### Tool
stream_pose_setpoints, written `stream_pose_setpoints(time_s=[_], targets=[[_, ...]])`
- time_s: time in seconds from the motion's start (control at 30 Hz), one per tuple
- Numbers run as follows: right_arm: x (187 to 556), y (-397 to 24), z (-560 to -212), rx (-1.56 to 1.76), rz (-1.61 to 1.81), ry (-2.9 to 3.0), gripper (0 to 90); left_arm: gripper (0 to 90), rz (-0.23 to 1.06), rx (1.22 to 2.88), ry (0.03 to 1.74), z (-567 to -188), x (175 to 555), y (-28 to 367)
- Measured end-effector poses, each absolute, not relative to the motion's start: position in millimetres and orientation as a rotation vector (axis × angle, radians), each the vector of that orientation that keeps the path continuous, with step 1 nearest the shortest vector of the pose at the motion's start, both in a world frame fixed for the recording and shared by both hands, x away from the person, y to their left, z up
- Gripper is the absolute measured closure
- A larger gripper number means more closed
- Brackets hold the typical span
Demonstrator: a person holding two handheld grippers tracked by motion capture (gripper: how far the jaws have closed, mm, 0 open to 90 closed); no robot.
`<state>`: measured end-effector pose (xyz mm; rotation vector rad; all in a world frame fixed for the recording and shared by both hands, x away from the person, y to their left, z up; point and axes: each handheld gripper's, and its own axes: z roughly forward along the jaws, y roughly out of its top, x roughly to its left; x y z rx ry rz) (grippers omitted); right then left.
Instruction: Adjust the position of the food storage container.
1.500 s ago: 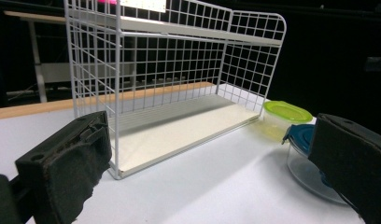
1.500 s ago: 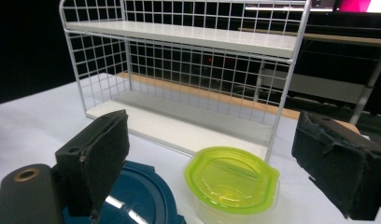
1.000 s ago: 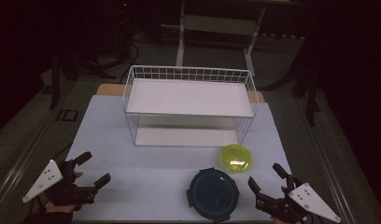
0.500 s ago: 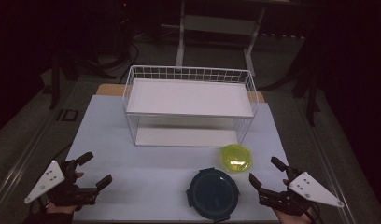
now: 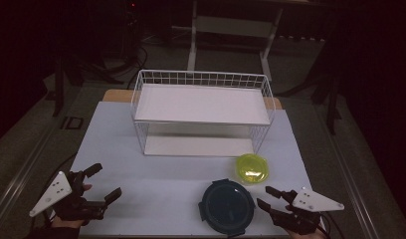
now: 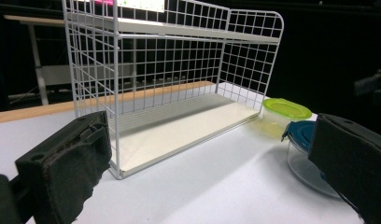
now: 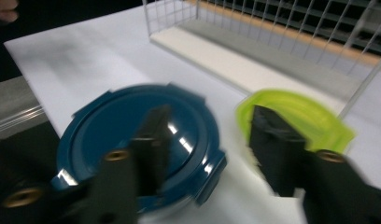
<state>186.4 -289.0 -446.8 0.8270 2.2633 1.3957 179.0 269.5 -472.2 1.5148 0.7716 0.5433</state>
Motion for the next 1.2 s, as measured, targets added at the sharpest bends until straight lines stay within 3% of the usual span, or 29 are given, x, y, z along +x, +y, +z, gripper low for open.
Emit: stream_pose_setpoints(time_s=[0.33,1.2], targets=[[174.7,-290.2,-476.3,0.798,1.351,2.430,88.5,0.0,0.550,1.517,0.742,-474.2,179.7,267.6],[176.1,-274.3,-490.2,0.772,1.359,2.549,90.0,0.0,0.534,1.539,0.715,-476.3,181.1,262.5]])
